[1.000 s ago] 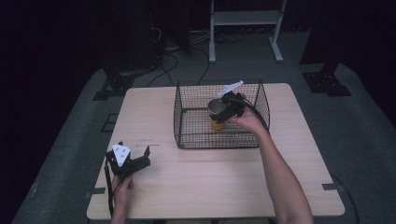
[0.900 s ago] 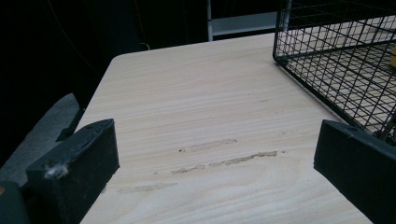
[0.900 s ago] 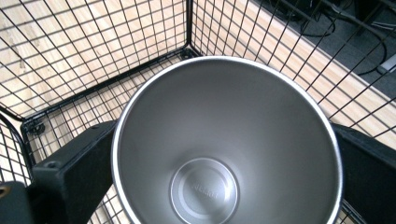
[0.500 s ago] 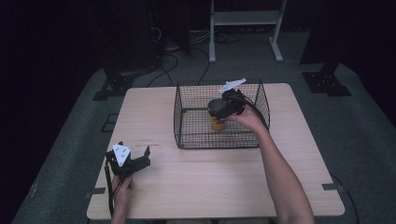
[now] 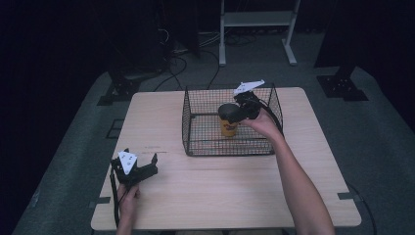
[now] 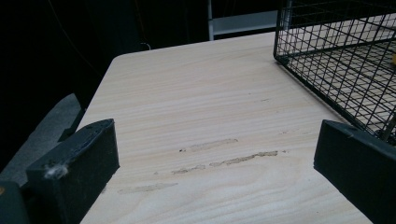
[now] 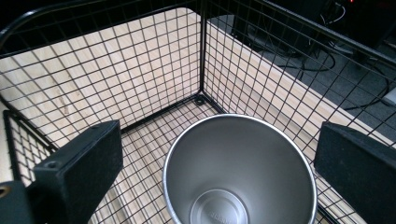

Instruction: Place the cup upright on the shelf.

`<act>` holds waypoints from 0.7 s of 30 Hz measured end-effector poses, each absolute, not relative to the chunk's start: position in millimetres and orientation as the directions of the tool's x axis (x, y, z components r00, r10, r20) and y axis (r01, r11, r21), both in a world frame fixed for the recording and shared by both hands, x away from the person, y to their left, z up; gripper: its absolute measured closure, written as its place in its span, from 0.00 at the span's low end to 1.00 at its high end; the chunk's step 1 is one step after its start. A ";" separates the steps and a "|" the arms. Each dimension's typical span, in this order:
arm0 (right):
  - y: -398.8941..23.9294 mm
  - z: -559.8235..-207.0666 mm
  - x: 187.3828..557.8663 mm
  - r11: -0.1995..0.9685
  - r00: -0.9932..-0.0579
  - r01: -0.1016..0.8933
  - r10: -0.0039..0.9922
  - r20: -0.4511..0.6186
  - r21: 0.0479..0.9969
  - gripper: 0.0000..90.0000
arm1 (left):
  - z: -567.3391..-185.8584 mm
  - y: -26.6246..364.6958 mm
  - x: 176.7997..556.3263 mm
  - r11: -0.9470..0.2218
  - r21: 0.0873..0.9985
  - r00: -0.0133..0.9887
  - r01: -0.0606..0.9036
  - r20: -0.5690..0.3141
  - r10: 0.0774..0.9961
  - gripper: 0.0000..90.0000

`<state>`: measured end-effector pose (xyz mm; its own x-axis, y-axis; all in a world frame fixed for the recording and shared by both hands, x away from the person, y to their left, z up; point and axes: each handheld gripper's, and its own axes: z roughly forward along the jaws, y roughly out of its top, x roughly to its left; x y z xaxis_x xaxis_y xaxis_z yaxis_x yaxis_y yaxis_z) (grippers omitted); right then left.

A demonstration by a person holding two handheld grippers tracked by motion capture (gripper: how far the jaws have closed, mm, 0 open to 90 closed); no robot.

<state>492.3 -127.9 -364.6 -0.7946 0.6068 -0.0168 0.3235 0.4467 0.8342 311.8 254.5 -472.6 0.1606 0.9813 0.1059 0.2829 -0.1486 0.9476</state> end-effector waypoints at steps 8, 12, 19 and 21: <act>-134.9 -357.2 481.5 0.425 -0.798 0.319 0.602 -0.001 0.847 0.01 | -472.6 253.9 311.1 -0.156 0.947 0.163 0.279 0.113 0.980 0.00; -139.0 -355.3 477.3 0.418 -0.793 0.325 0.609 0.003 0.848 0.01 | -472.7 253.8 311.1 -0.155 0.948 0.163 0.279 0.113 0.980 0.00; -144.8 -353.9 473.0 0.403 -0.787 0.345 0.616 0.028 0.848 0.01 | -472.7 253.9 311.3 -0.155 0.948 0.162 0.279 0.113 0.980 0.00; -144.8 -353.0 471.8 0.401 -0.787 0.343 0.616 0.027 0.849 0.01 | -472.8 253.8 311.3 -0.156 0.948 0.162 0.279 0.114 0.980 0.00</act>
